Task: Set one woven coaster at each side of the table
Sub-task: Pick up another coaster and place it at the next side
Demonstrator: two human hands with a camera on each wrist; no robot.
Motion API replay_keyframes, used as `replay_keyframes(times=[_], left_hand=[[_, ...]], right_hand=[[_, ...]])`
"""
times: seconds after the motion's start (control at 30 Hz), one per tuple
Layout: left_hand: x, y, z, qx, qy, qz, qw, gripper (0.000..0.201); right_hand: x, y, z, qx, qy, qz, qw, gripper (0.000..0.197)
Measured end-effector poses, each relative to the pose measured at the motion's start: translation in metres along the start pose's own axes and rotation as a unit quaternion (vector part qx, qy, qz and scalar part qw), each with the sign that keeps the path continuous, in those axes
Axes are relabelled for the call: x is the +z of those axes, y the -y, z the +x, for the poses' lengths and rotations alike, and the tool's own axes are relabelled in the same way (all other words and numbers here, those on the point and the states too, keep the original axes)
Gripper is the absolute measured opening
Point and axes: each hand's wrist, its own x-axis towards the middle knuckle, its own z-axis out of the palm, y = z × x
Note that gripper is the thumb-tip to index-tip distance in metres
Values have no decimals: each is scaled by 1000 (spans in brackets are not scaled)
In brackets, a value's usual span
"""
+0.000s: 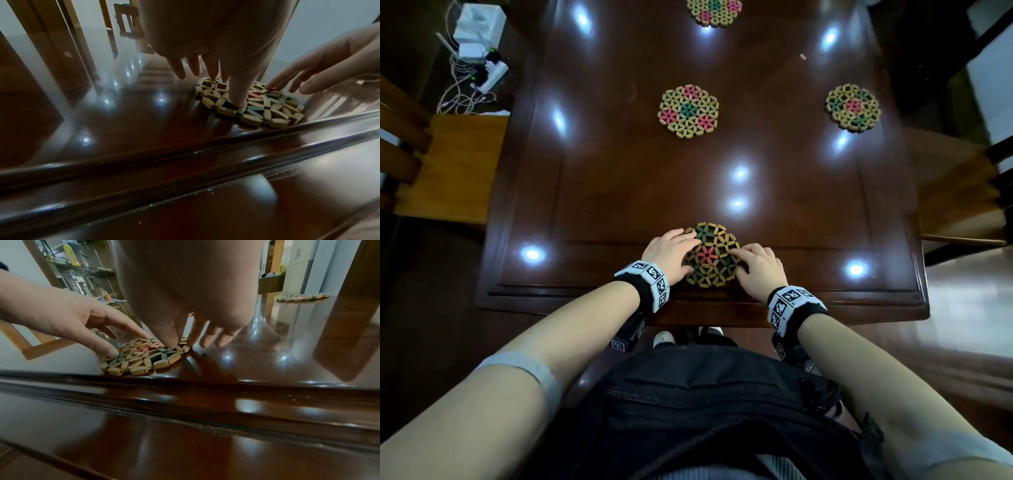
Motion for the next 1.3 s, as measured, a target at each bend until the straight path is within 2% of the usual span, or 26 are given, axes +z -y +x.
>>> replay_keyframes(times=[0.5, 0.57, 0.73, 0.87, 0.97, 1.1, 1.3], left_hand=[[0, 2, 1, 28, -2, -15, 999, 67], [0, 3, 2, 37, -26, -43, 998, 68], [-17, 10, 12, 46, -97, -89, 990, 59], [-49, 26, 34, -2, -131, -103, 986, 54], [-64, 39, 59, -70, -156, -172, 970, 51], [-84, 54, 105, -146, -160, -268, 939, 51], [-116, 71, 179, -217, -170, -321, 906, 53]], right_hand=[[-1, 4, -3, 17, 10, 5, 1000, 47], [-3, 5, -4, 16, 1, 8, 1000, 46], [-32, 6, 8, 14, -77, 47, 996, 45], [-67, -2, 41, 19, -105, 36, 994, 45], [-92, 3, 72, 33, -100, 70, 992, 45], [-115, 21, 122, 58, -35, 119, 991, 47], [-117, 46, 209, 41, 50, 142, 988, 53]])
